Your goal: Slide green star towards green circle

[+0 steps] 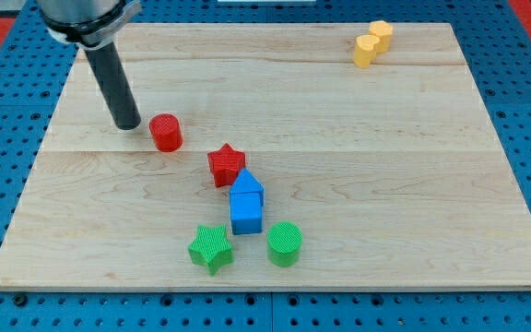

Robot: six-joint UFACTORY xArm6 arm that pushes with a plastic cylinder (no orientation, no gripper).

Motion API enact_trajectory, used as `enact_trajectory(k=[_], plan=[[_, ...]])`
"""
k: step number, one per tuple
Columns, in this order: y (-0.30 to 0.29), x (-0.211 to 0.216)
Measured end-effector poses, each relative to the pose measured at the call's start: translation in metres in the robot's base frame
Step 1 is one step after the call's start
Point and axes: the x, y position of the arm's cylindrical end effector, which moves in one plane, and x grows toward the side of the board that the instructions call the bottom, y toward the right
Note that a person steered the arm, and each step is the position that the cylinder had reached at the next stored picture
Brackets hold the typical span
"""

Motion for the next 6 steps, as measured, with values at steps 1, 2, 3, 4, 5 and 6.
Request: enact_trajectory(k=[1, 2, 3, 4, 5, 6], plan=[[0.058, 0.028], [0.066, 0.048], [-0.022, 0.073], [-0.028, 0.141], [-0.001, 0.168], [0.057, 0.169]])
